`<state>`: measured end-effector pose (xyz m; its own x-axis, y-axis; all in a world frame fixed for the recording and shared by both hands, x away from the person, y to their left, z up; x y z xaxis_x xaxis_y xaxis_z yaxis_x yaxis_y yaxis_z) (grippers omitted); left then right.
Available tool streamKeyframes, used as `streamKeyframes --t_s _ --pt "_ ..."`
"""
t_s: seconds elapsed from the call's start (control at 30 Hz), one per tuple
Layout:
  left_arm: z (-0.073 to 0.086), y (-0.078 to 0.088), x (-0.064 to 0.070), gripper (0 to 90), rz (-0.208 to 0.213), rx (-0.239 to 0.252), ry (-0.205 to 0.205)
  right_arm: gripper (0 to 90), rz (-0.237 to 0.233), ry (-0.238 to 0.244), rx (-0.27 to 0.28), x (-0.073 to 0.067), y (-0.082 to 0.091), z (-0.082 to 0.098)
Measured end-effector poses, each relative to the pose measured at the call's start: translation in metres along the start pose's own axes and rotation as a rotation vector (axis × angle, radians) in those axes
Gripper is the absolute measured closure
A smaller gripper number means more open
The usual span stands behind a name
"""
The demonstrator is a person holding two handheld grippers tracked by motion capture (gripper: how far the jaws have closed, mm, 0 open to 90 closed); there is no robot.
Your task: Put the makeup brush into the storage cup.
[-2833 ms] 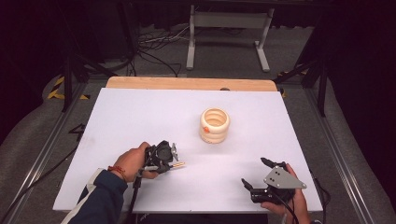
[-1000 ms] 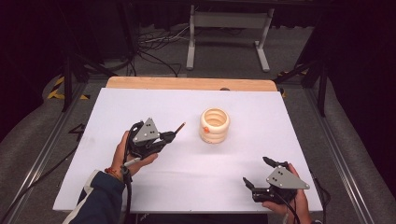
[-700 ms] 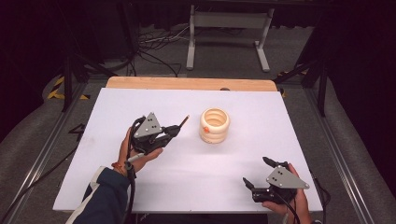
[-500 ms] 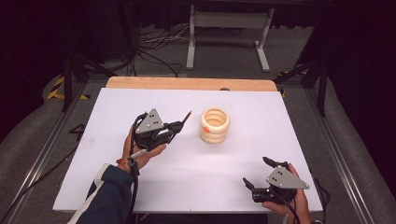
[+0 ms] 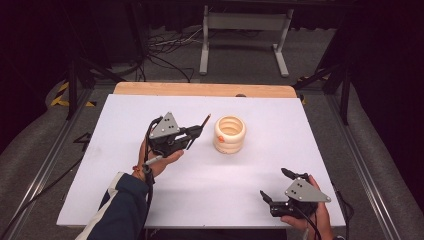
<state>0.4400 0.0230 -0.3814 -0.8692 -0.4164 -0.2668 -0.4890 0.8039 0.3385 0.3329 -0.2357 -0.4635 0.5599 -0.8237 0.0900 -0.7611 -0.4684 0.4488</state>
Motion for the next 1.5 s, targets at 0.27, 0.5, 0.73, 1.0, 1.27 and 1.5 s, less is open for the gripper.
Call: streamKeyframes --t_s 0.27,0.5,0.73,1.0,1.27,1.5 --pt "-0.008 -0.008 -0.001 82.8 0.011 0.041 0.010 8.1 -0.001 -0.004 0.001 0.001 0.000 0.000" --pt "-0.016 -0.016 -0.004 82.8 0.009 0.082 0.019 8.1 -0.001 -0.004 0.004 0.001 0.001 0.000" --pt "-0.024 -0.028 -0.006 82.8 0.016 0.129 0.030 8.1 0.001 -0.002 0.004 0.001 0.001 0.000" --pt "-0.038 -0.042 -0.005 82.8 0.037 0.155 0.015 8.1 -0.004 -0.005 0.011 0.000 0.001 -0.002" --pt "-0.045 -0.054 -0.004 82.8 0.045 0.151 0.000 8.1 -0.001 -0.010 0.010 0.001 0.002 -0.001" --pt "-0.050 -0.065 -0.007 82.8 0.049 0.159 0.000 8.1 -0.001 -0.006 0.009 0.001 0.002 -0.001"
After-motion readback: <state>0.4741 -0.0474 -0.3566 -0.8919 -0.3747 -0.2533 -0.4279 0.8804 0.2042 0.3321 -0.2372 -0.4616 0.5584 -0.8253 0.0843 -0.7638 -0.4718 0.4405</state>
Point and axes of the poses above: each handheld gripper's, and its own axes: y roughly backward along the jaws, z roughly out of its underside, x roughly to its right, the point moved 9 cm from there along -y, roughly forward along the jaws, and after that the axes turned 12 degrees about -y, right-handed, at the moved point
